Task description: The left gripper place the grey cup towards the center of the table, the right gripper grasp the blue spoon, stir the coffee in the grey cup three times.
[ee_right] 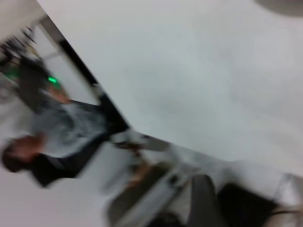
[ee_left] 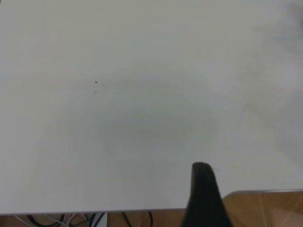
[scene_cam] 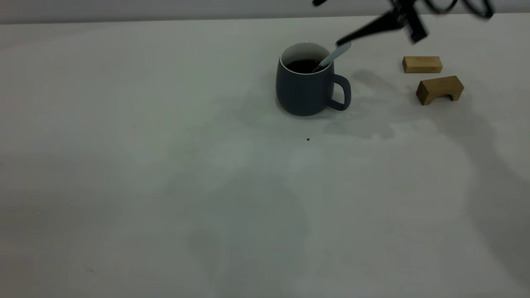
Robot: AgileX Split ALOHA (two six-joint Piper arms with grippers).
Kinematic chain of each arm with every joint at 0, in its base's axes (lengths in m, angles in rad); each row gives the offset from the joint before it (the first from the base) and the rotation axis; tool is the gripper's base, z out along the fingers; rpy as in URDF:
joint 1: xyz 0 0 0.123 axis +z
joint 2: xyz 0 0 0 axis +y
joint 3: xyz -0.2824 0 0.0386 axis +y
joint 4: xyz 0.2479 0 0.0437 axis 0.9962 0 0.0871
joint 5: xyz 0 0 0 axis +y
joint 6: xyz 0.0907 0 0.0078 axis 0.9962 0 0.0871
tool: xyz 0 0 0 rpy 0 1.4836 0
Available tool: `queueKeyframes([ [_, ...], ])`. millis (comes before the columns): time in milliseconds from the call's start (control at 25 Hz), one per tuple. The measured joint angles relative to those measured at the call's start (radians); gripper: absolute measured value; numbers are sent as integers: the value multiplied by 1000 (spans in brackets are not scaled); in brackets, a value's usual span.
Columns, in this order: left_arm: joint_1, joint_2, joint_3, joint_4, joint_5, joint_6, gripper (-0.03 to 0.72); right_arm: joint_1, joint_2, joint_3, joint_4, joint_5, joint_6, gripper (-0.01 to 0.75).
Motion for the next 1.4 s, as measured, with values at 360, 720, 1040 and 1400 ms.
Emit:
queueKeyframes([
  [360, 0, 0, 0, 0, 0, 0, 585, 53, -273, 1, -569, 28, -94, 198],
  [720, 0, 0, 0, 0, 0, 0, 585, 102, -592, 74, -856, 46, -99, 68],
  [1040, 0, 0, 0, 0, 0, 0, 585, 102, -865, 305, -891, 60, -108, 68],
  [1400, 0, 0, 0, 0, 0, 0, 585, 102, -1072, 508, -945, 60, -96, 79],
])
